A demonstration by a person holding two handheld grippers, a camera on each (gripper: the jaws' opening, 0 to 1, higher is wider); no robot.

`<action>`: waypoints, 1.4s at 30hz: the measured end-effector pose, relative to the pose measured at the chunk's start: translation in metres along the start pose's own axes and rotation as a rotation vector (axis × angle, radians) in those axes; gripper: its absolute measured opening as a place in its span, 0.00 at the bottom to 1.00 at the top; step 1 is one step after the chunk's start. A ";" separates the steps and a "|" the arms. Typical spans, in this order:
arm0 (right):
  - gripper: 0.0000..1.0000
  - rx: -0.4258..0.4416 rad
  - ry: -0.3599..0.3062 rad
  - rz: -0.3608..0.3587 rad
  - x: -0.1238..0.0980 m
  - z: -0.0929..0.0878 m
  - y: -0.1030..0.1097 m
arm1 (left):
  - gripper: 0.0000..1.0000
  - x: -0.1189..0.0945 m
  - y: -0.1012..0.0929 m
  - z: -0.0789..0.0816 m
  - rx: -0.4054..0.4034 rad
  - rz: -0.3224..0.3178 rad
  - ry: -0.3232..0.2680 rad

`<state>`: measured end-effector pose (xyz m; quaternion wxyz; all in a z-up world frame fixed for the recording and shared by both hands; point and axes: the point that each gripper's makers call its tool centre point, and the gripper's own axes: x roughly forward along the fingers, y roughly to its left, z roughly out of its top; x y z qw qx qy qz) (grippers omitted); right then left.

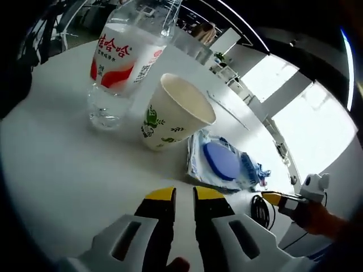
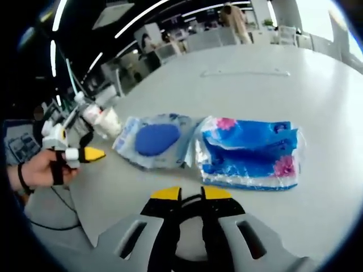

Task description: Arrange the tabletop items into an orderly group along one side of the table until the central work area is clear of visible clutter.

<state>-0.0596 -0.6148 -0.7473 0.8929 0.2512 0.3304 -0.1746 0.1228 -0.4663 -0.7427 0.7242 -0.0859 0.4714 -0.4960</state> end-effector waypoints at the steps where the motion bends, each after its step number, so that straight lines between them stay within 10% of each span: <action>1: 0.12 0.001 -0.004 0.000 -0.002 0.000 0.000 | 0.09 -0.002 0.000 0.000 0.001 -0.001 0.000; 24: 0.28 -0.134 -0.087 0.009 -0.077 -0.003 0.009 | 0.25 -0.093 0.009 0.008 0.347 0.010 0.004; 42: 0.41 -0.226 -0.083 -0.011 -0.125 -0.031 0.034 | 0.40 -0.152 0.011 0.007 0.445 0.044 -0.069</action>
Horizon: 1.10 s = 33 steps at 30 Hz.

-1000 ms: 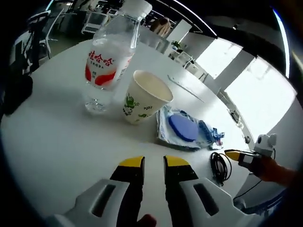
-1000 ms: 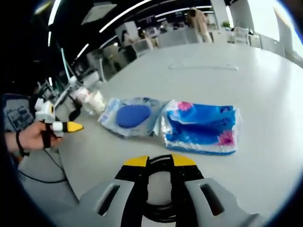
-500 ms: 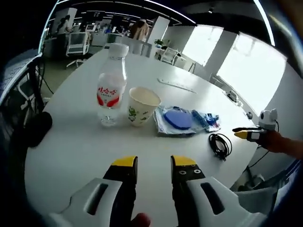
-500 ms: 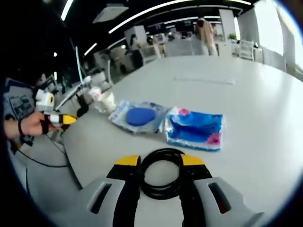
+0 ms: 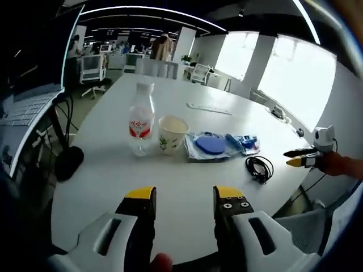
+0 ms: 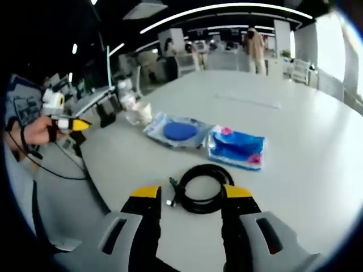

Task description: Arrange the tabletop items into an orderly group along one side of the table until the central work area is clear of visible clutter.

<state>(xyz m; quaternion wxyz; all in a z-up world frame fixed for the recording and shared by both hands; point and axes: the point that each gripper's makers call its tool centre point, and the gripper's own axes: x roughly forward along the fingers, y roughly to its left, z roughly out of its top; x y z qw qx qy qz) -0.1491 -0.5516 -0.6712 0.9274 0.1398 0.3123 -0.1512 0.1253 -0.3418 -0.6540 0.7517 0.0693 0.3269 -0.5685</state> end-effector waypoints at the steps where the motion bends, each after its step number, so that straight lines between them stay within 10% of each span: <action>1: 0.42 0.005 0.000 0.000 -0.001 -0.001 0.001 | 0.40 0.000 0.001 -0.002 -0.004 0.003 0.002; 33: 0.43 0.072 0.020 -0.005 -0.007 -0.013 0.001 | 0.43 -0.010 0.000 -0.007 -0.072 0.032 -0.038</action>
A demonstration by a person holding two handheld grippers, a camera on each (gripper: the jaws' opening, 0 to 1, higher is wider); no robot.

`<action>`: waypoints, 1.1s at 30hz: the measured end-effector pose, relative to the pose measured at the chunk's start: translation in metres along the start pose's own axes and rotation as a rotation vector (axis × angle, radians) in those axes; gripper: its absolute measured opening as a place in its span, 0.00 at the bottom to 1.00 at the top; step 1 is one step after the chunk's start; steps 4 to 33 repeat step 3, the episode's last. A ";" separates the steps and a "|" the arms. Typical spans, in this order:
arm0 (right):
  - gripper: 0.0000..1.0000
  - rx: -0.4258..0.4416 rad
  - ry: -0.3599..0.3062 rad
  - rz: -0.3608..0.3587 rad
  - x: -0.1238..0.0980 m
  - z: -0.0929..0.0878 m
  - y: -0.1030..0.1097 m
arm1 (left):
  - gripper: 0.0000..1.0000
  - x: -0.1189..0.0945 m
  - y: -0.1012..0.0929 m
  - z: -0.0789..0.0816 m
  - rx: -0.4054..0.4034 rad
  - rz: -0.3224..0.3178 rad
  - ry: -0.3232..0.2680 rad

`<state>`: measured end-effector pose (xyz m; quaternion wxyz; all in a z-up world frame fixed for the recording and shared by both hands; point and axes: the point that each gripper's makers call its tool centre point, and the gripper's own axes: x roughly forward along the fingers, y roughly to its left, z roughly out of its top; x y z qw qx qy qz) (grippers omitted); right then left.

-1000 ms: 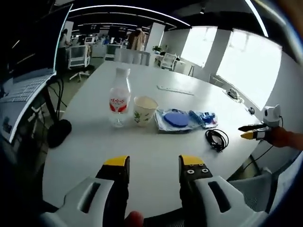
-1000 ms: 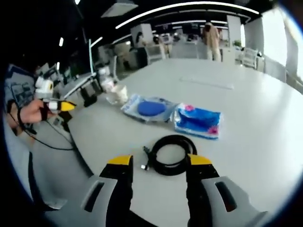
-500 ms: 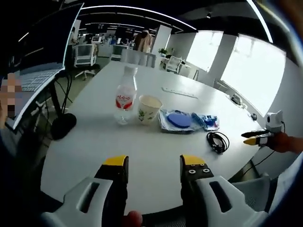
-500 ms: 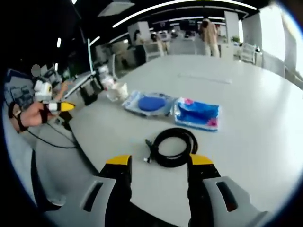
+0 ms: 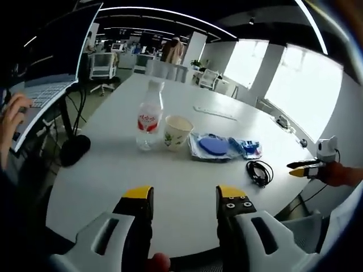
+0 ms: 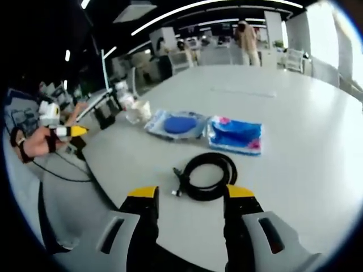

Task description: Arrange the tabletop items into an orderly group along one side of the table until the central work area is clear of visible clutter.

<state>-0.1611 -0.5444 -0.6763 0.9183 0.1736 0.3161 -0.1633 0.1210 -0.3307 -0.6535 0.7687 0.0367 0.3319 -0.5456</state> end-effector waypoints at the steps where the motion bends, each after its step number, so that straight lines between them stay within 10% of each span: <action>1: 0.43 0.000 -0.001 -0.001 0.000 0.000 0.000 | 0.43 0.000 0.000 0.000 -0.001 -0.001 0.000; 33: 0.43 0.003 0.000 0.000 0.000 0.000 -0.001 | 0.43 0.000 -0.001 0.001 0.006 0.000 -0.001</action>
